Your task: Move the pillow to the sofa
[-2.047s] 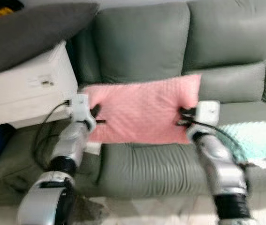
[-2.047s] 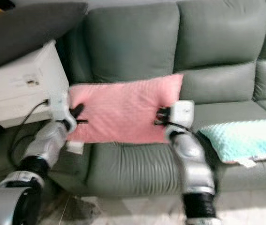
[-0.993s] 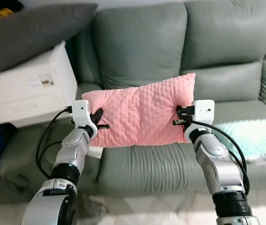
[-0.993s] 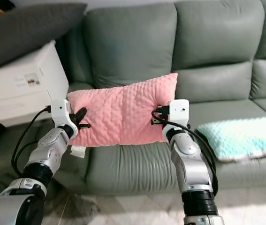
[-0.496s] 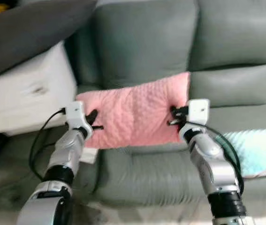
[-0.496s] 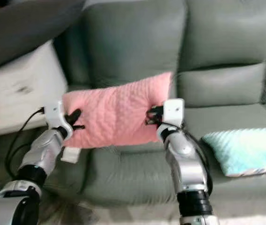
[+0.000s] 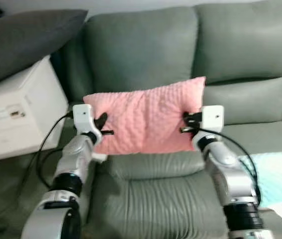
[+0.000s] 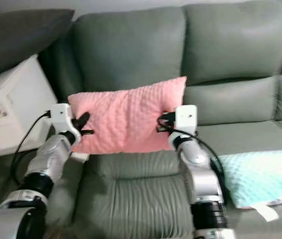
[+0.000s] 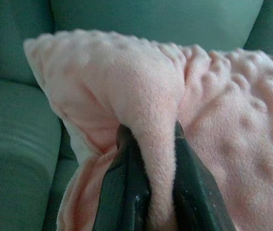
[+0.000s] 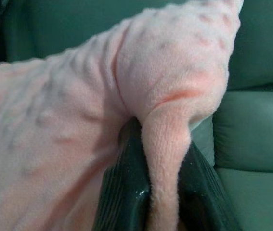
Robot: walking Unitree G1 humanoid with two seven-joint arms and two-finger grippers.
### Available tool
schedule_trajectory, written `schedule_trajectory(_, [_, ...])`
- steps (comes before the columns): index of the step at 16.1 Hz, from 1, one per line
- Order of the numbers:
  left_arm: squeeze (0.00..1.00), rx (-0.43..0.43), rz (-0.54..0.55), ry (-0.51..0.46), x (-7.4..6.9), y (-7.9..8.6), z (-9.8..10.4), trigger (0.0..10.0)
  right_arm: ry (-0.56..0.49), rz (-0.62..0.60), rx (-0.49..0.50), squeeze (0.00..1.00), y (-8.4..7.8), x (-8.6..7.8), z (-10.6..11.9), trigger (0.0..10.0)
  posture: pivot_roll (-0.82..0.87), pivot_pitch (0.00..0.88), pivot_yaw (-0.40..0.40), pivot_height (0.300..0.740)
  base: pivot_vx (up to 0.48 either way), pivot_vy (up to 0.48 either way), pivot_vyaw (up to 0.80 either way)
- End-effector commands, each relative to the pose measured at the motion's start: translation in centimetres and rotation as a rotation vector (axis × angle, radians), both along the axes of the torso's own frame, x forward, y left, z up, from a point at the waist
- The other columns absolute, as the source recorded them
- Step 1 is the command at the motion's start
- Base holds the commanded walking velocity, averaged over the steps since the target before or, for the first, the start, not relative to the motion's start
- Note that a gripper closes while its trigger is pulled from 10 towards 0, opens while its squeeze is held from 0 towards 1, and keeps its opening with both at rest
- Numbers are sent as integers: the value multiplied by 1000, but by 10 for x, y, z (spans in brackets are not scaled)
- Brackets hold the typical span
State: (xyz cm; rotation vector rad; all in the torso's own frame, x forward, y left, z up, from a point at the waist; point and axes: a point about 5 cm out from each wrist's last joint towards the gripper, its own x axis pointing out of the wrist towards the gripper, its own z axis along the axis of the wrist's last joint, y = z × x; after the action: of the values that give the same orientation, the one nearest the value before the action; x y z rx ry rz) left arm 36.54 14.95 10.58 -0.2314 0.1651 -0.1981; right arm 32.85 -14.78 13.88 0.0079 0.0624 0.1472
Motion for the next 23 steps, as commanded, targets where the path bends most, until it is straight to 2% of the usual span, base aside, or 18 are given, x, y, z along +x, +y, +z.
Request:
schedule_trajectory(1, [0, 14, 7, -3, 0, 4, 1, 10000, -14, 6, 10, 0, 2, 1, 4, 10000, -124, 0, 84, 740, 0, 0, 0])
schedule_trajectory(4, [0, 41, 16, 27, -4, 9, -9, 10000, 14, 4, 13, 0, 0, -1, -6, 10000, -118, 0, 86, 740, 0, 0, 0])
schedule_trajectory(5, [0, 26, -38, 72, -10, 5, -23, 10000, 57, -34, 3, 0, -8, -3, -18, 10000, -114, 0, 86, 740, 0, 0, 0])
schedule_trajectory(7, [0, 40, -87, 111, -18, 1, -36, 10000, 97, -84, -13, 0, -18, -6, -31, 10000, -109, 0, 86, 740, 0, 0, 0])
schedule_trajectory(9, [0, 48, -152, 150, -25, -11, -50, 10000, 159, -162, -2, 0, -32, -14, -48, 10000, -107, 0, 86, 740, 0, 0, 0])
schedule_trajectory(11, [0, 50, -210, 162, -27, -25, -54, 10000, 183, -257, -42, 0, -46, -23, -57, 10000, -114, 0, 91, 740, 0, 0, 0])
schedule_trajectory(13, [0, 59, -257, 163, -28, -37, -54, 10000, 189, -318, -48, 0, -55, -30, -62, 10000, -122, 0, 99, 740, 0, 0, 0])
schedule_trajectory(16, [0, 64, -300, 137, -25, -50, -48, 10000, 167, -417, -30, 0, -65, -48, -66, 10000, -131, 82, 107, 740, 0, 0, 0])
schedule_trajectory(17, [0, 62, -308, 124, -24, -53, -46, 10000, 169, -425, -42, 0, -67, -53, -66, 10000, -131, 121, 111, 740, 0, 0, 0])
schedule_trajectory(18, [0, 62, -323, 95, -20, -60, -39, 10000, 185, -419, 12, 0, -67, -57, -64, 10000, -129, 169, 119, 740, 0, 0, 0])
schedule_trajectory(19, [0, 67, -335, 75, -19, -62, -36, 10000, 166, -417, -5, 0, -68, -60, -61, 10000, -131, 187, 121, 740, 0, 0, 0])
schedule_trajectory(21, [0, 85, -321, 17, -5, -73, -14, 10000, 168, -415, -24, 0, -78, -46, -58, 10000, -134, 234, 123, 740, 0, 0, 0])
schedule_trajectory(23, [0, 106, -290, 19, -1, -74, -10, 10000, 189, -418, -42, 0, -87, -36, -60, 10000, -132, 263, 120, 740, 0, 0, 0])
